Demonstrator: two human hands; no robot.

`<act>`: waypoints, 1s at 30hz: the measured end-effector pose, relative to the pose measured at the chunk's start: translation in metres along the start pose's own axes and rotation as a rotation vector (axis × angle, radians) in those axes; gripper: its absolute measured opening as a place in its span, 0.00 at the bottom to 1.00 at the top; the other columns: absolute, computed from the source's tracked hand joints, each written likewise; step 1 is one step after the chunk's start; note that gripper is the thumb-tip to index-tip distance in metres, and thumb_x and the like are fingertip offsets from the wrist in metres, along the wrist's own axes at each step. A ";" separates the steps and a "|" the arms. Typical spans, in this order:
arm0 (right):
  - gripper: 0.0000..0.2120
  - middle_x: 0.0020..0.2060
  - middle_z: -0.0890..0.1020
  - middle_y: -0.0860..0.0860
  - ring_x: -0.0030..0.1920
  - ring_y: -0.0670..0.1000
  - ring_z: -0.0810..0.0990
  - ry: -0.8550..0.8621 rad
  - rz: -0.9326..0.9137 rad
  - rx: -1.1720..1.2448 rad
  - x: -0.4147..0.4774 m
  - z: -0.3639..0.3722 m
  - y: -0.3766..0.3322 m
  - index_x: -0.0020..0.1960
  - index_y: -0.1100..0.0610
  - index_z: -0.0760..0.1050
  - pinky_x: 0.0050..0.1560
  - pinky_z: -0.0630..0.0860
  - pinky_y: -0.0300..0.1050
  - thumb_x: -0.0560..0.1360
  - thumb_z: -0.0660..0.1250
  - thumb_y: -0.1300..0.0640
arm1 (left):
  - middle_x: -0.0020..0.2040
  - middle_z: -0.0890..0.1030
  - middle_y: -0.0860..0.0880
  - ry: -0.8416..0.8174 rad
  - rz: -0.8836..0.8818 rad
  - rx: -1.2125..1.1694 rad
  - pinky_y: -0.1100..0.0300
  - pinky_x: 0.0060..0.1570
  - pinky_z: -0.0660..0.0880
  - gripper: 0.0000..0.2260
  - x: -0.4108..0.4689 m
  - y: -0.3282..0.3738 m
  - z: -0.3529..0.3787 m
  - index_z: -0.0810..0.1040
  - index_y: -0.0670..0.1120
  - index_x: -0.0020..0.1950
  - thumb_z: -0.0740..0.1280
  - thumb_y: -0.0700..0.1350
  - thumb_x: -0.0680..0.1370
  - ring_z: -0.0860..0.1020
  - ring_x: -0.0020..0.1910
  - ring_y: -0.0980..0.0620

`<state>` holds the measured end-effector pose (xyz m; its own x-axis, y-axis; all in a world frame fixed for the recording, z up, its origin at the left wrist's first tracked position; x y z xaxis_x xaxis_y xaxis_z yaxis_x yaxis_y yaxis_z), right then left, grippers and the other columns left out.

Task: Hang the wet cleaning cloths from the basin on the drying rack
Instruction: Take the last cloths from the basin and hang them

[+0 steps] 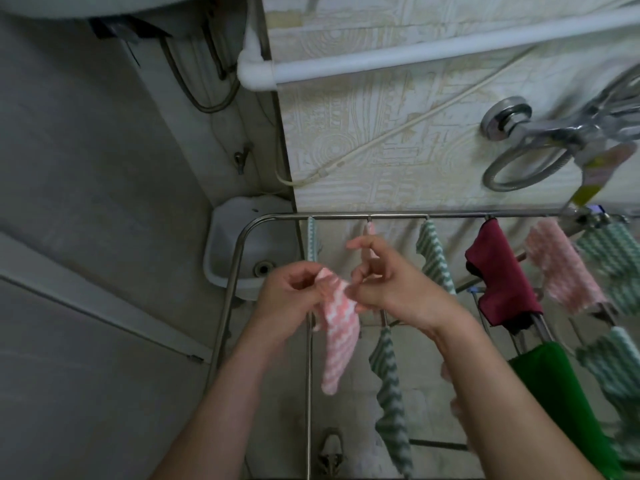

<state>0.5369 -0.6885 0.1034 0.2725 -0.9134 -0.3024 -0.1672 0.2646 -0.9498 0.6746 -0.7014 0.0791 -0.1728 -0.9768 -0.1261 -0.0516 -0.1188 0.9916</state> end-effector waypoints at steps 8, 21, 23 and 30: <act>0.08 0.35 0.76 0.45 0.36 0.46 0.74 0.149 -0.231 -0.759 -0.044 0.006 -0.005 0.53 0.55 0.81 0.38 0.68 0.37 0.74 0.70 0.58 | 0.36 0.81 0.52 0.187 0.167 0.051 0.59 0.38 0.77 0.13 -0.051 0.029 -0.003 0.82 0.49 0.40 0.70 0.30 0.72 0.78 0.36 0.55; 0.04 0.28 0.76 0.43 0.29 0.44 0.76 0.127 -0.283 -0.293 -0.091 0.004 -0.008 0.43 0.51 0.78 0.38 0.80 0.52 0.76 0.69 0.56 | 0.39 0.83 0.50 -0.047 0.165 0.350 0.59 0.41 0.75 0.06 -0.106 0.055 -0.012 0.84 0.47 0.38 0.76 0.47 0.65 0.79 0.39 0.55; 0.06 0.30 0.80 0.47 0.31 0.47 0.79 0.035 -0.239 -0.255 -0.096 0.006 -0.005 0.45 0.55 0.80 0.38 0.81 0.50 0.72 0.73 0.54 | 0.40 0.83 0.52 -0.015 0.210 0.213 0.63 0.42 0.76 0.05 -0.116 0.064 -0.015 0.83 0.41 0.40 0.72 0.43 0.68 0.79 0.41 0.56; 0.05 0.37 0.86 0.48 0.38 0.45 0.84 -0.120 -0.125 -0.532 -0.112 0.003 0.008 0.44 0.58 0.83 0.43 0.81 0.48 0.71 0.74 0.56 | 0.37 0.83 0.50 0.156 0.137 0.057 0.63 0.35 0.77 0.04 -0.135 0.050 -0.030 0.82 0.44 0.41 0.70 0.44 0.70 0.81 0.37 0.54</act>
<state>0.5076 -0.5830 0.1295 0.4219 -0.8778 -0.2270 -0.5732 -0.0642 -0.8169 0.7245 -0.5807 0.1463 -0.0279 -0.9994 0.0205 -0.0944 0.0230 0.9953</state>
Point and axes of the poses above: each hand's wrist, its own x-axis towards the middle knuckle, its own z-axis out of the palm, y = z × x, the point moved 8 cm from there along x, towards the middle knuckle
